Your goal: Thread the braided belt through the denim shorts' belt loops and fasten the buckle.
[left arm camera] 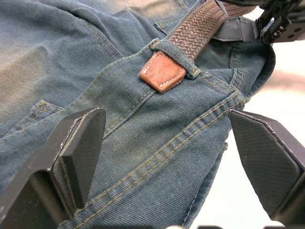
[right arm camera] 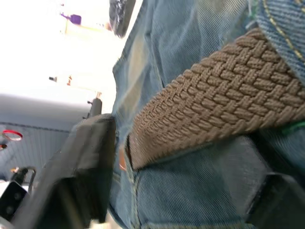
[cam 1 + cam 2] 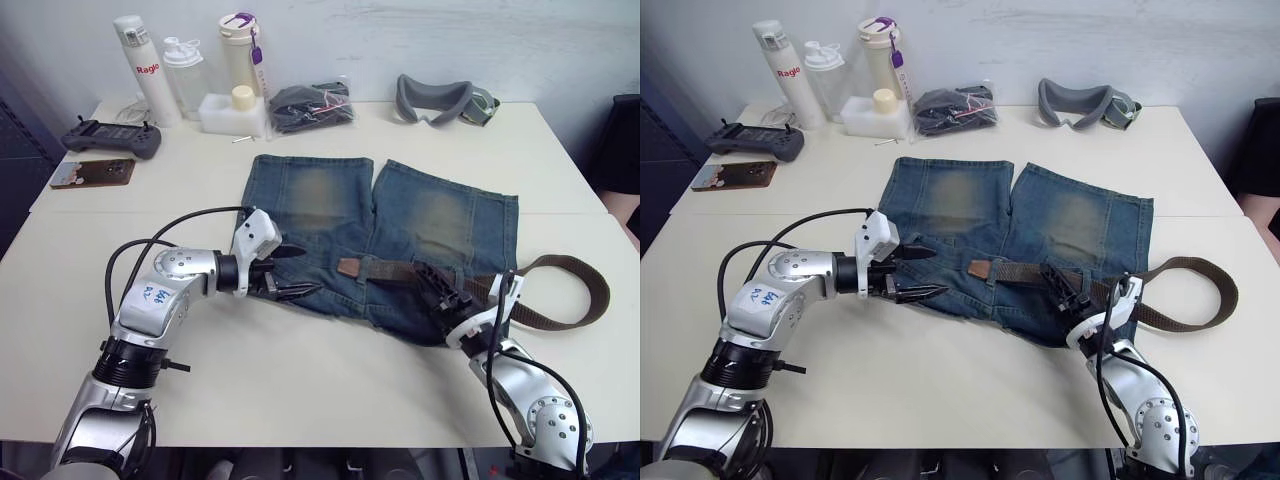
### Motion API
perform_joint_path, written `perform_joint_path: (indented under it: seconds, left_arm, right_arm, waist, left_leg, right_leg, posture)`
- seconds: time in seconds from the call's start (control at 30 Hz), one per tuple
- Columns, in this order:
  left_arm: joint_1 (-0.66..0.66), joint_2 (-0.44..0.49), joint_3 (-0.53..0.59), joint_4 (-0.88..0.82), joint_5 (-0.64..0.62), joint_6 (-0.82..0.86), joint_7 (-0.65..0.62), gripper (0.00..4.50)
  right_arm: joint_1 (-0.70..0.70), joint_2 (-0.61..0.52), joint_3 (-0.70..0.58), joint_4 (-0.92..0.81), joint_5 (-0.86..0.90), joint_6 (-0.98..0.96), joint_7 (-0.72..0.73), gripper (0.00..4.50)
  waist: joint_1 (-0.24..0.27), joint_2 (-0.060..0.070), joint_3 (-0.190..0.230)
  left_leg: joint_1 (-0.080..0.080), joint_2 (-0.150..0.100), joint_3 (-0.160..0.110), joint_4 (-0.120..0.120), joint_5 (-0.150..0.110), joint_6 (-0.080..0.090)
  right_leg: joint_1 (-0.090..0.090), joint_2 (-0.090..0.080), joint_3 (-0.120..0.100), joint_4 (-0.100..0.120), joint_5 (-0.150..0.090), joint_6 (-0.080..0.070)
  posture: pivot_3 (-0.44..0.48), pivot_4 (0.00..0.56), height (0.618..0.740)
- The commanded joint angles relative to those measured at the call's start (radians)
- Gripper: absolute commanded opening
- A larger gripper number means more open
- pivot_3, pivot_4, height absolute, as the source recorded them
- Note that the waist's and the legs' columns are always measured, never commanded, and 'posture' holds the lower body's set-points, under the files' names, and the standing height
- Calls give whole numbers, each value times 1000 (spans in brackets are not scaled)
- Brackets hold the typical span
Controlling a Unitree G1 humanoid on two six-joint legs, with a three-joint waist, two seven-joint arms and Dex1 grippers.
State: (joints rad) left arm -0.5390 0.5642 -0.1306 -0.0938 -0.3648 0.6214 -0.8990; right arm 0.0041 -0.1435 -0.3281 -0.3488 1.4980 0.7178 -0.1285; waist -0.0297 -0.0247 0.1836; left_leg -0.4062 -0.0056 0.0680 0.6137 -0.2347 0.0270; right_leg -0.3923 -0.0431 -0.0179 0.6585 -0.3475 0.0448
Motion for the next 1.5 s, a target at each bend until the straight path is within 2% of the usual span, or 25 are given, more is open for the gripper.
perform_joint_path:
  seconds: [0.03, 0.07, 0.1, 0.13, 0.33, 0.47, 0.6, 0.67, 0.73, 0.77, 0.8, 0.87, 0.97, 1.1, 1.2, 1.3, 1.5]
  left_arm:
    - [-20, 4, 8, 1, 3, -17, -9, 4500]
    - [-21, 4, 10, 2, 4, -17, -9, 4500]
    - [-20, 5, 11, 3, 4, -17, -10, 4500]
    - [-20, 7, 11, 4, 5, -19, -11, 4500]
    - [-12, 13, 20, 9, 11, -24, -15, 4500]
    - [-4, 17, 28, 3, 13, -23, -12, 4500]
    - [2, 16, 40, 9, 11, -35, -11, 4500]
    - [-1, 12, 44, 19, 9, -41, -12, 4500]
    - [-9, 6, 47, 32, 6, -48, -15, 4500]
    - [-14, 3, 48, 39, 5, -51, -17, 4500]
    - [-20, 1, 47, 49, 6, -57, -22, 4500]
    - [-31, -5, 44, 65, 8, -69, -30, 4500]
    - [-48, -12, 36, 89, 12, -88, -44, 4500]
    - [-78, -4, 32, 142, 9, -38, -57, 4500]
    - [-116, -3, 45, 204, 19, 4, -35, 4500]
    - [-166, -11, 73, 289, 12, 81, 6, 4500]
    - [-224, -79, 127, 316, -119, 420, 40, 4500]
  right_arm:
    - [-23, 12, 43, -9, 30, 4, 13, 1238]
    - [-35, 15, 63, -5, 29, 12, 17, 648]
    - [-51, 15, 88, -1, 22, 23, 24, 447]
    - [-68, 19, 110, 6, 14, 29, 27, 29]
    - [-176, 63, 216, 101, -76, 38, 44, 29]
    - [-172, 36, 213, 110, -162, 33, 33, 29]
    - [-104, -54, 140, -4, -101, 55, 67, 1502]
    - [-68, -145, 122, -77, -113, 80, 104, 2609]
    - [-33, -260, 106, -156, -142, 105, 170, 3522]
    - [-16, -326, 98, -197, -167, 113, 215, 4167]
    - [10, -460, 125, -266, -285, 110, 305, 4440]
    - [45, -637, 173, -345, -450, 88, 426, 4440]
    - [40, -731, 261, -354, -643, 12, 490, 4440]
    - [10, -767, 461, -263, -980, -132, 531, 4440]
    - [15, -751, 528, -225, -1099, -172, 544, 4440]
    - [40, -736, 525, -201, -1194, -199, 520, 3637]
    - [79, -705, 435, -189, -1223, -210, 540, 798]
  waist:
    - [-1, 0, 0]
    - [-1, 0, 0]
    - [-2, 0, 0]
    - [-3, 0, 0]
    - [-3, 0, 0]
    - [0, 0, 0]
    - [4, 0, 0]
    - [4, 0, 0]
    - [4, 0, 0]
    - [3, 0, 0]
    - [2, 2, 1]
    - [2, 3, 2]
    - [2, -4, 3]
    - [4, -5, 4]
    - [6, -6, 4]
    - [9, -6, 4]
    - [20, -6, 5]
  left_leg:
    - [0, 0, 0, 0, 0, 0]
    - [0, 0, 0, 0, 0, 0]
    - [0, 0, 0, 0, 0, 0]
    - [0, 0, 0, 0, 0, 0]
    - [0, 0, 0, 0, 0, 0]
    - [0, 0, 0, 0, 0, 0]
    - [-1, 0, 0, 0, 0, 0]
    - [-1, 0, 0, 0, 0, 1]
    - [-2, 0, 0, 0, -1, 1]
    - [-1, 0, 0, 0, -1, 1]
    - [-1, 0, 0, 0, -1, 1]
    - [-1, 0, 0, 0, -1, 1]
    - [0, 1, 0, 0, 0, 0]
    - [-1, 1, 0, 1, 0, -1]
    - [-1, 1, 0, 1, 1, -1]
    - [-1, 1, -1, 2, 1, -2]
    - [-1, 1, -1, 5, 2, -3]
  right_leg:
    - [0, 0, 0, 0, 0, 0]
    - [0, 0, 0, 0, 0, 0]
    - [0, 0, 0, 0, 0, 0]
    - [0, 0, 0, 0, 0, 0]
    - [-1, 0, 0, 0, 0, 0]
    - [-1, 0, 0, 0, 0, 0]
    - [0, 0, 0, -1, 0, 0]
    - [0, -1, 0, -1, 0, 0]
    - [0, -1, -1, -2, 0, 0]
    - [0, -1, 0, -2, 0, 0]
    - [0, 0, -1, -2, 0, 0]
    - [0, 0, 0, -2, 0, 1]
    - [0, 3, -1, -2, 0, 1]
    - [0, 3, -1, -2, 0, 1]
    - [0, 3, -1, -2, 0, 1]
    - [1, 3, -1, -2, 0, 1]
    - [2, 2, -1, -1, 1, 2]
  posture:
    - [0, 150, 738]
    - [0, 150, 738]
    - [0, 150, 738]
    - [0, 150, 738]
    - [0, 150, 738]
    - [0, 150, 738]
    - [0, 150, 738]
    - [0, 150, 738]
    - [0, 150, 738]
    - [0, 150, 738]
    - [0, 150, 738]
    - [0, 150, 738]
    - [0, 150, 738]
    - [0, 150, 738]
    - [0, 150, 738]
    - [0, 150, 738]
    - [0, 150, 738]
